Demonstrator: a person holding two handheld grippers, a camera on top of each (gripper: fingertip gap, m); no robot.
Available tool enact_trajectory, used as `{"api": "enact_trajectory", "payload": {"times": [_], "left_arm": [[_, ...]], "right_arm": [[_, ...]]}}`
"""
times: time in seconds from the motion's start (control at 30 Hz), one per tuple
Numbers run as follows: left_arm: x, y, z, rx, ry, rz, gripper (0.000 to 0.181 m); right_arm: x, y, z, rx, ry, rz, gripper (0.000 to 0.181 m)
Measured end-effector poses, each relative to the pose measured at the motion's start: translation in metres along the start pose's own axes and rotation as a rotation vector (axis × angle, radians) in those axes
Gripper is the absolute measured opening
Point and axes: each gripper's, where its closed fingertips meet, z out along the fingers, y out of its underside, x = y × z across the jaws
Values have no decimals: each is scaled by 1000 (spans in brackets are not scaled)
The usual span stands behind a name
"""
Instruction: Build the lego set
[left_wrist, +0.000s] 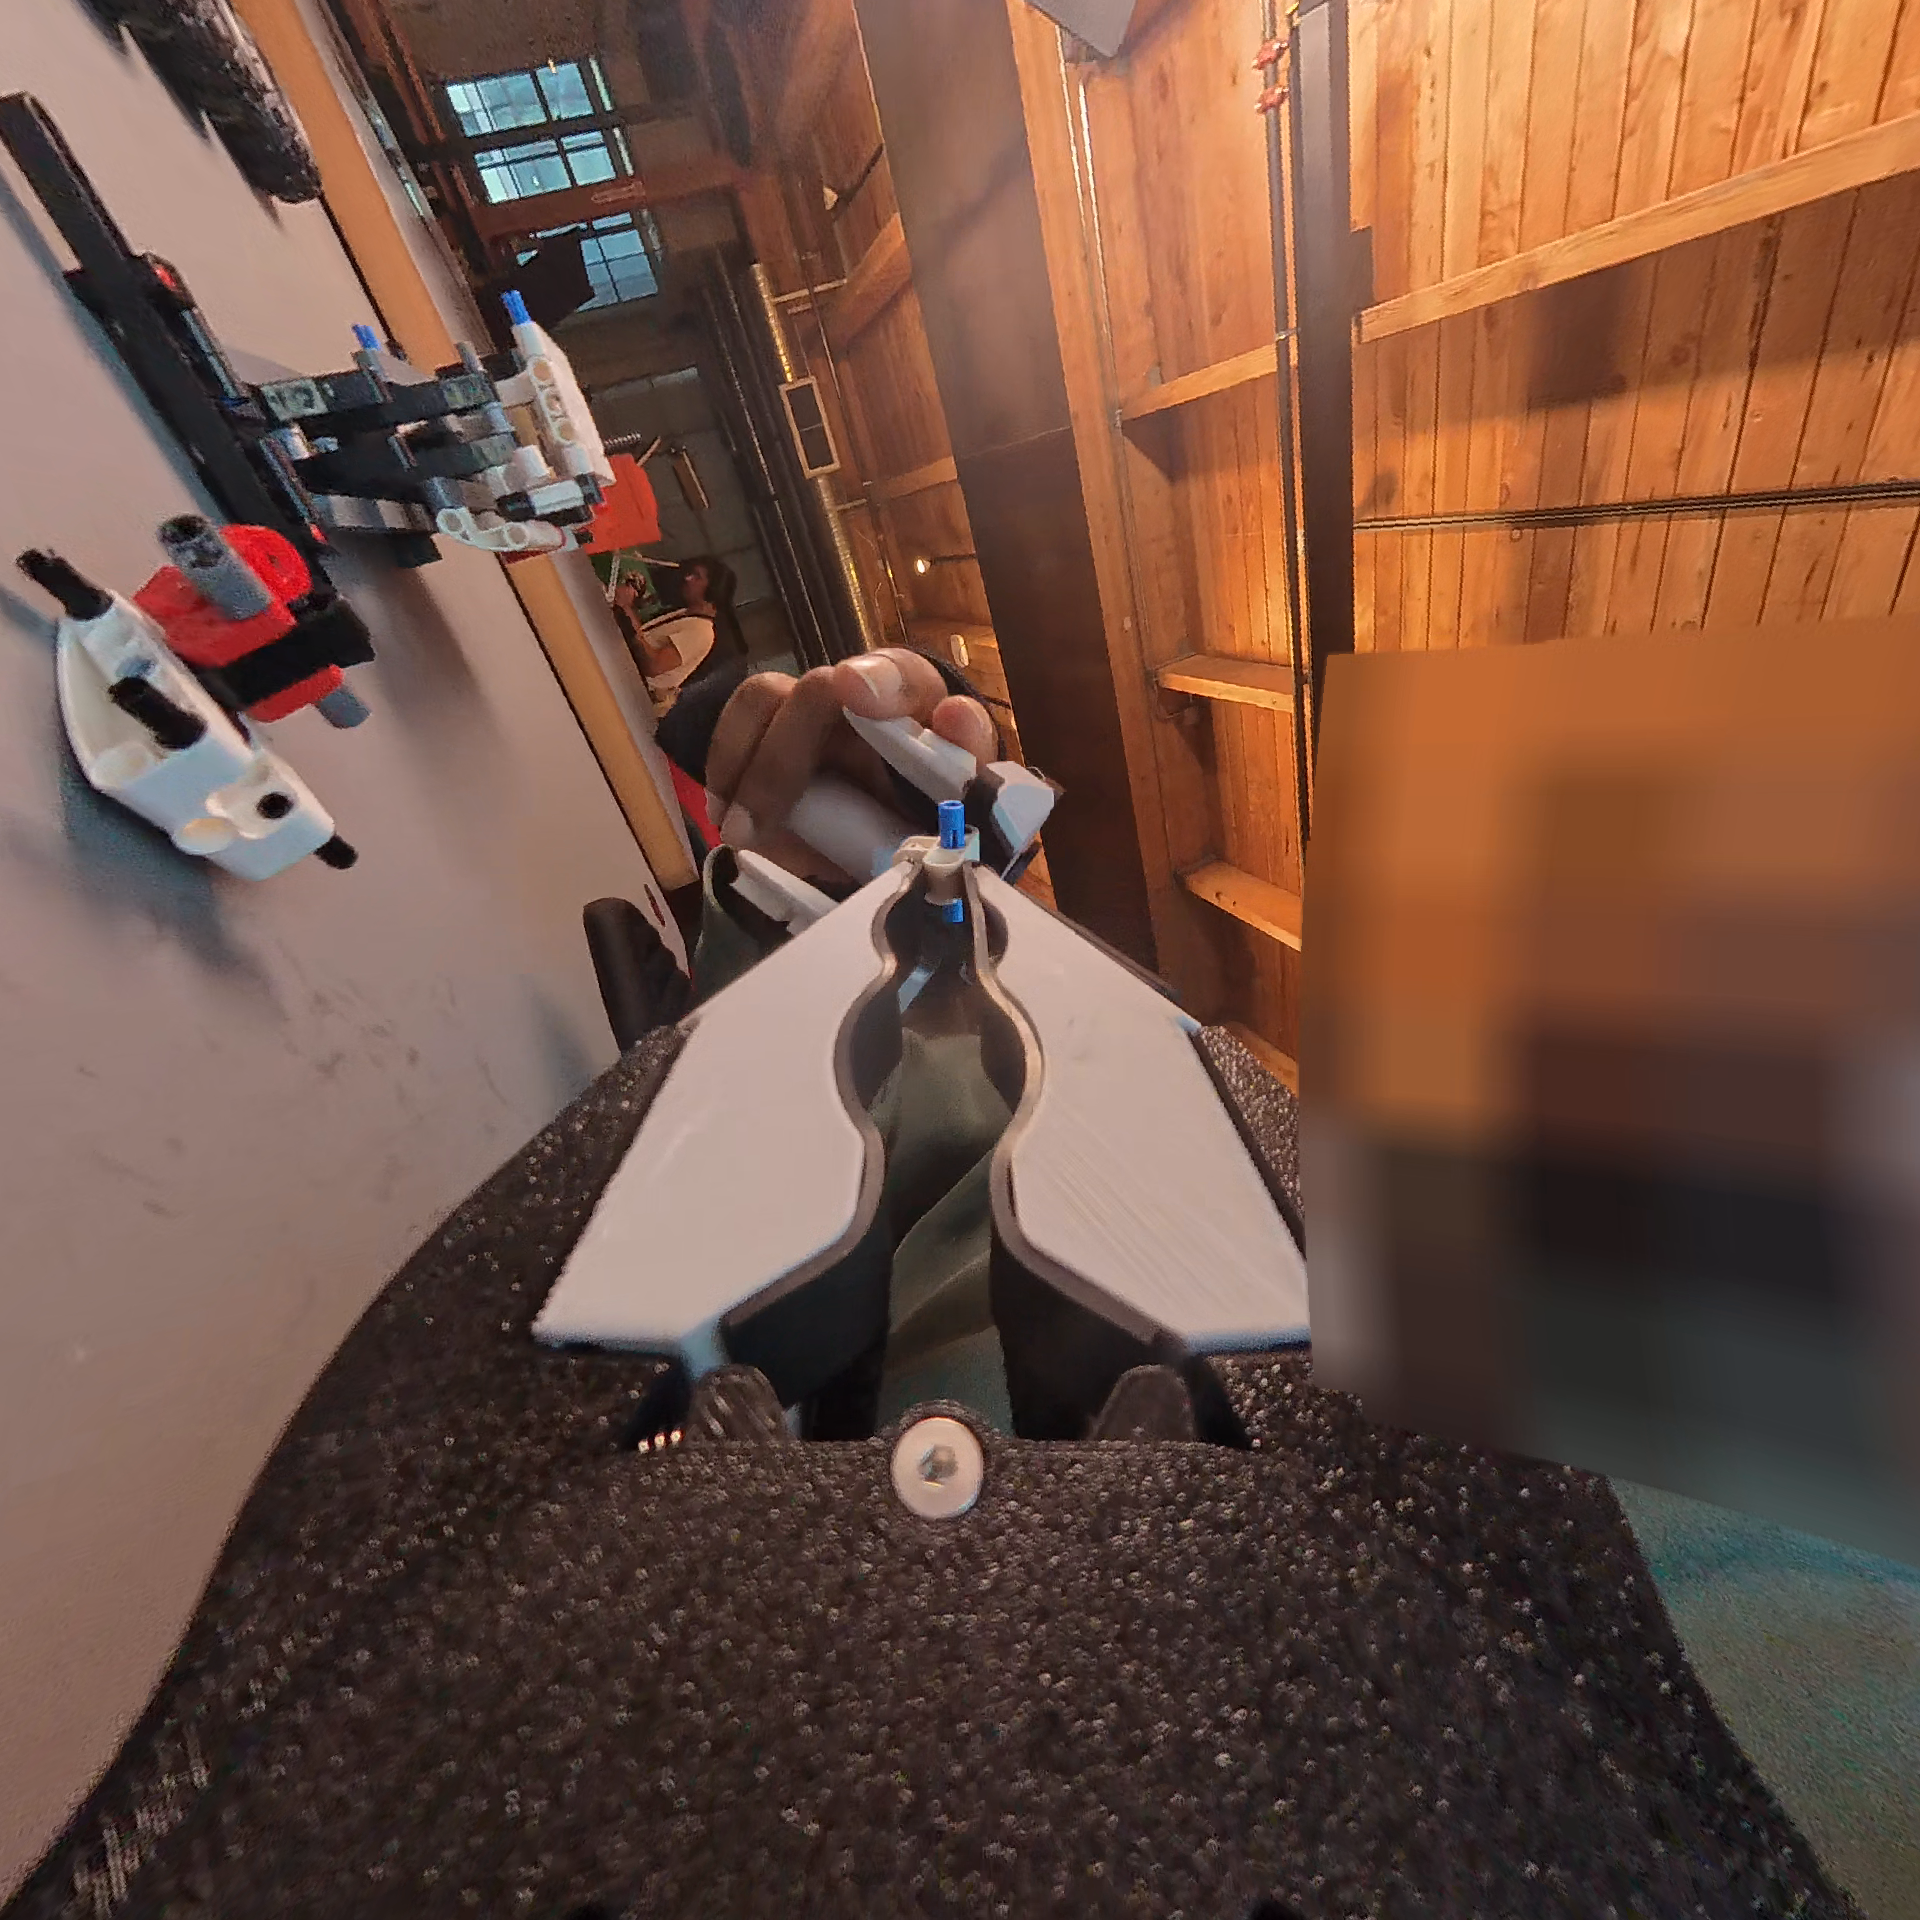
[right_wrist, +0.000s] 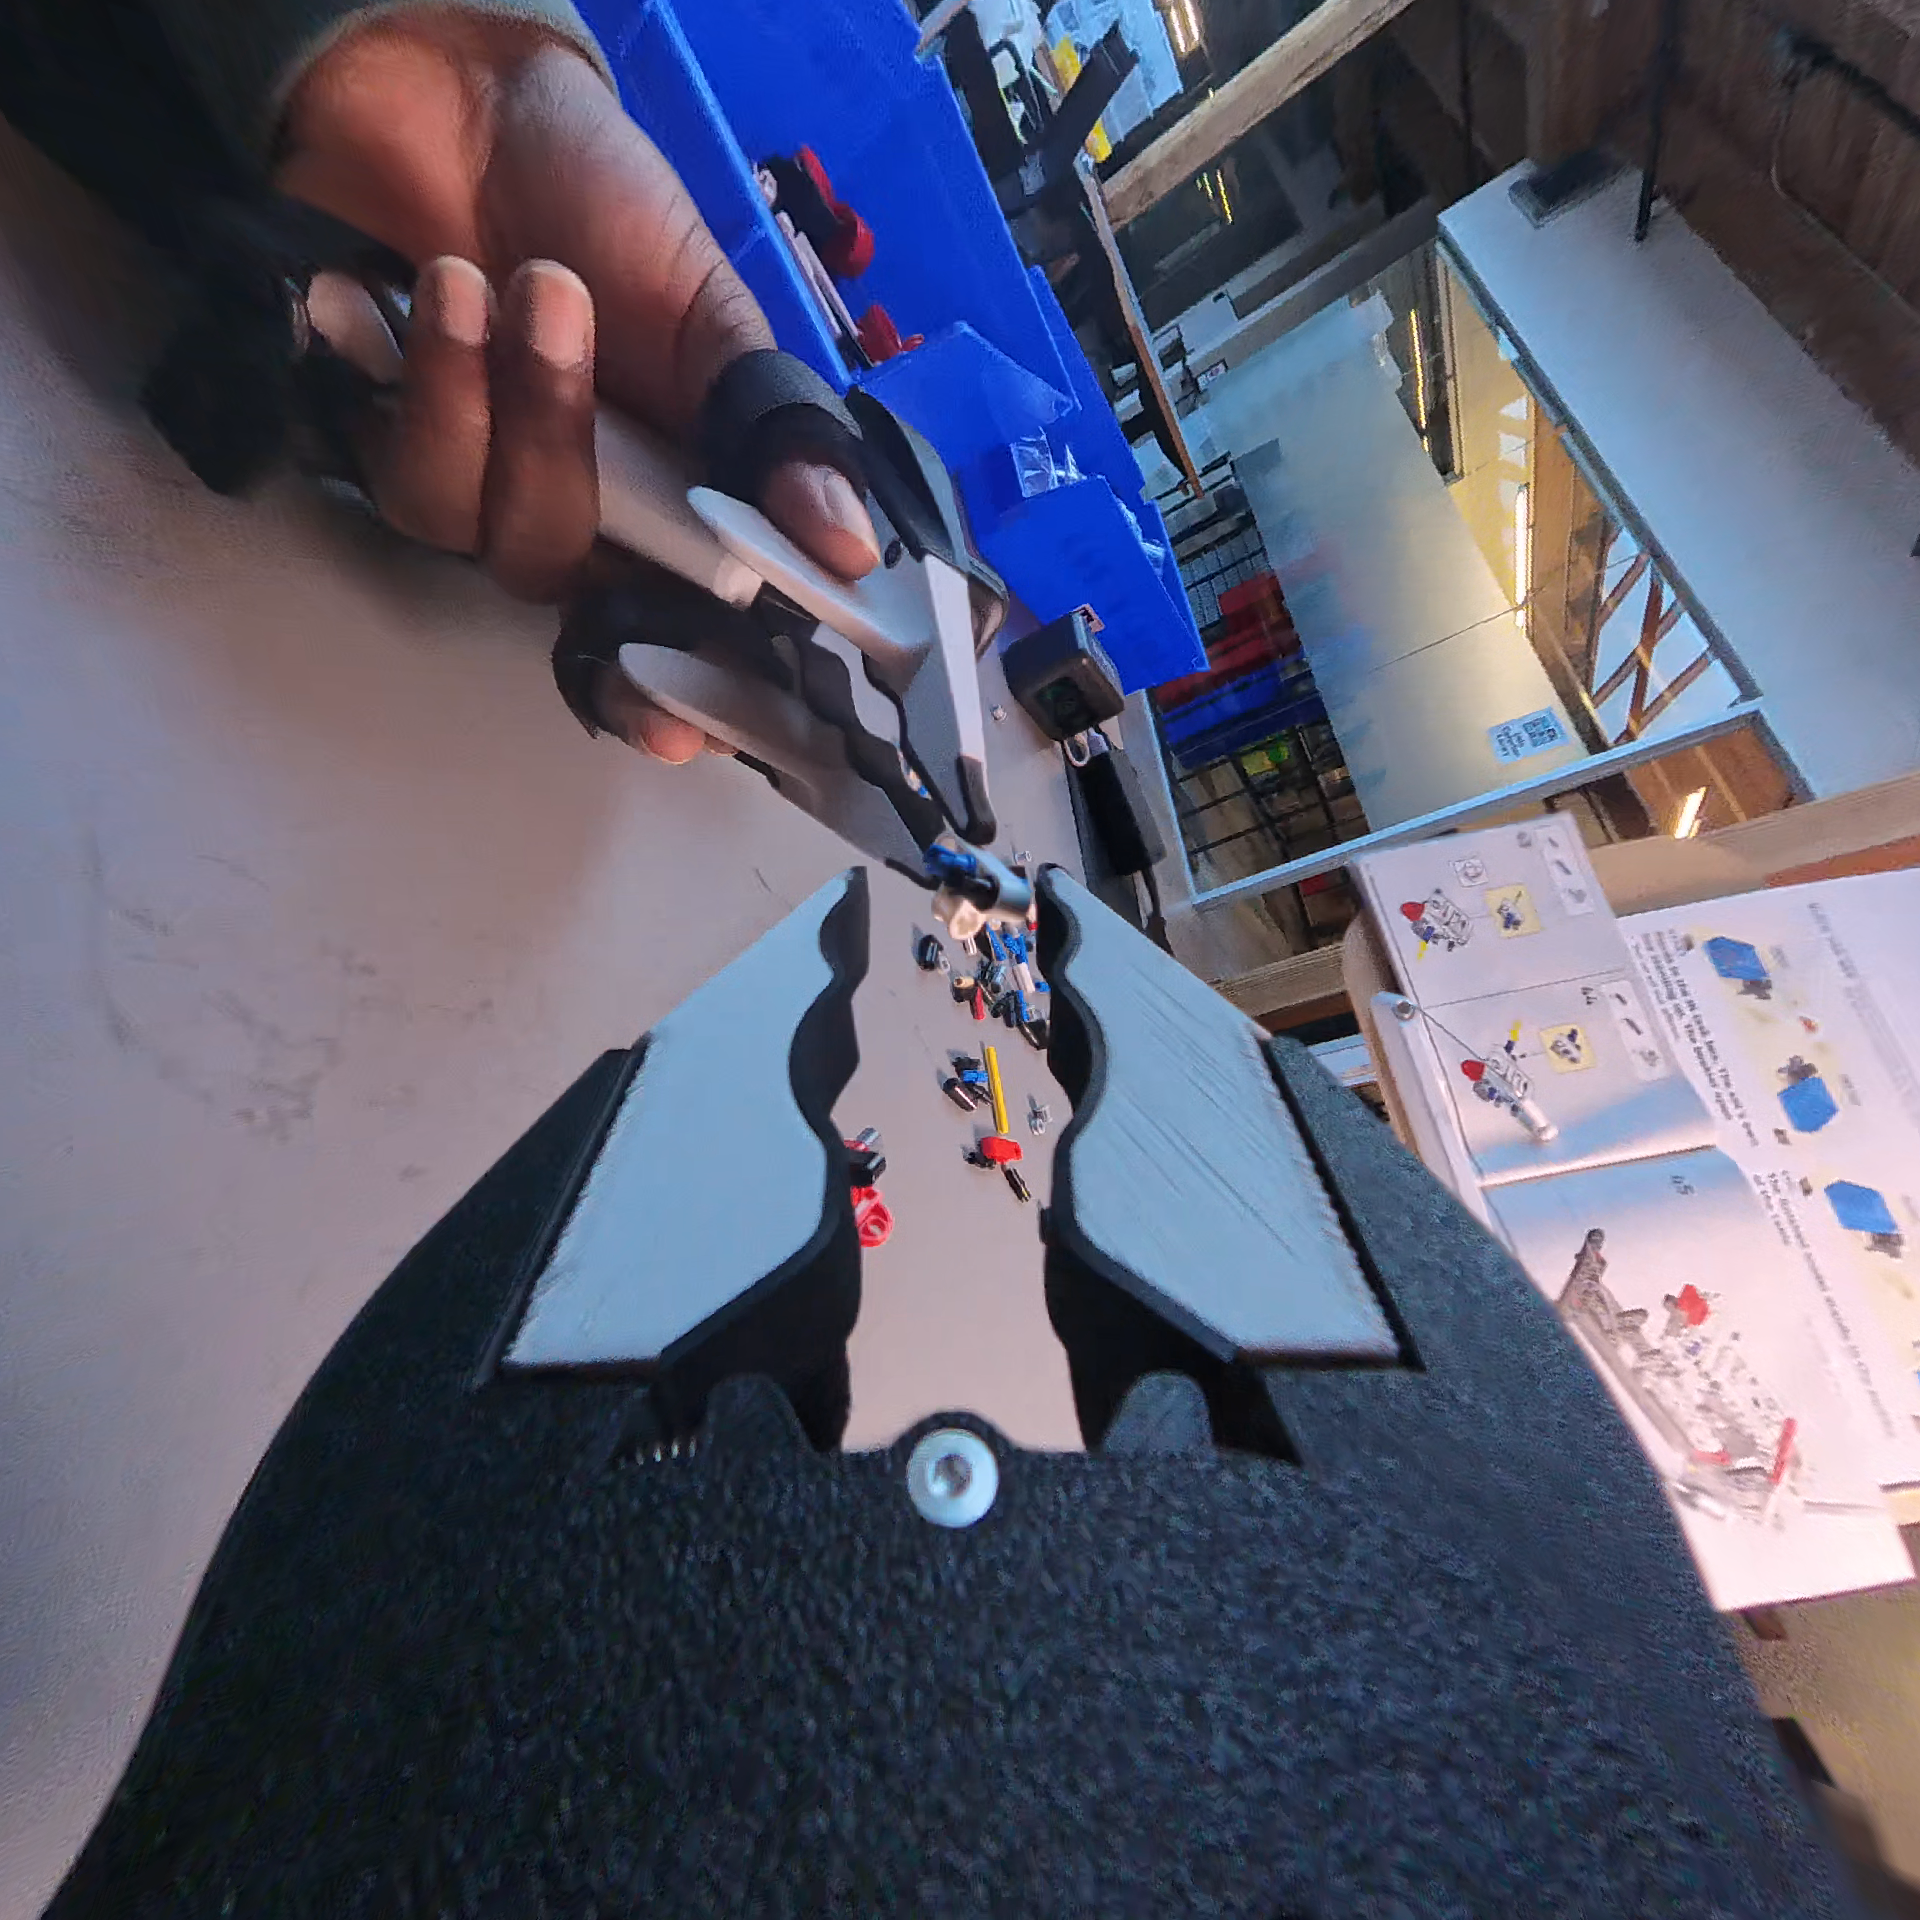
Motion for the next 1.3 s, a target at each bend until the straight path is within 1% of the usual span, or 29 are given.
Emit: {"api": "enact_trajectory", "payload": {"times": [0.07, 0.13, 0.2, 0.23, 0.3, 0.37, 0.43, 0.5, 0.6, 0.7, 0.8, 0.97, 1.13, 1.23, 1.3], "left_arm": [[-5, 2, 0, 0, -19, -18, 7], [-7, 2, -1, 2, -27, -25, 7], [-7, 1, -1, 4, -38, -18, 9], [-8, 0, -2, 5, -51, -1, 12], [-7, -6, -5, 21, -92, 95, 17], [3, -13, -7, 25, -117, 250, 22], [13, -12, -6, -28, -152, 437, 24], [18, -5, -4, -116, -207, 637, 22], [12, 3, -3, -223, -335, 913, 18], [7, 6, -2, -263, -425, 1094, 15], [5, 9, 0, -286, -453, 1198, 11], [0, 10, -2, -323, -517, 1293, 8], [-8, 14, -4, -381, -568, 1365, 7], [-13, 16, -5, -414, -568, 1320, 7], [-16, 18, -6, -430, -562, 1275, 7]], "right_arm": [[0, 2, 2, -11, 25, -46, 19], [0, 1, 1, -11, 21, -54, 17], [-1, 2, 2, -13, 8, -10, 16], [-1, 3, 2, -5, -9, 76, 16], [4, 4, 1, 47, -59, 378, 15], [4, 6, 0, 74, -179, 735, 15], [6, -5, -3, 176, -300, 1029, 15], [12, -9, -5, 244, -347, 1187, 15], [12, -14, -6, 291, -398, 1299, 15], [9, -17, -5, 315, -458, 1396, 14], [6, -17, -4, 322, -489, 1453, 14], [-1, -14, -1, 285, -520, 1493, 14], [-10, -10, -1, 241, -591, 1563, 14], [-13, -9, -2, 213, -583, 1499, 15], [-16, -7, -3, 175, -551, 1361, 16]]}}
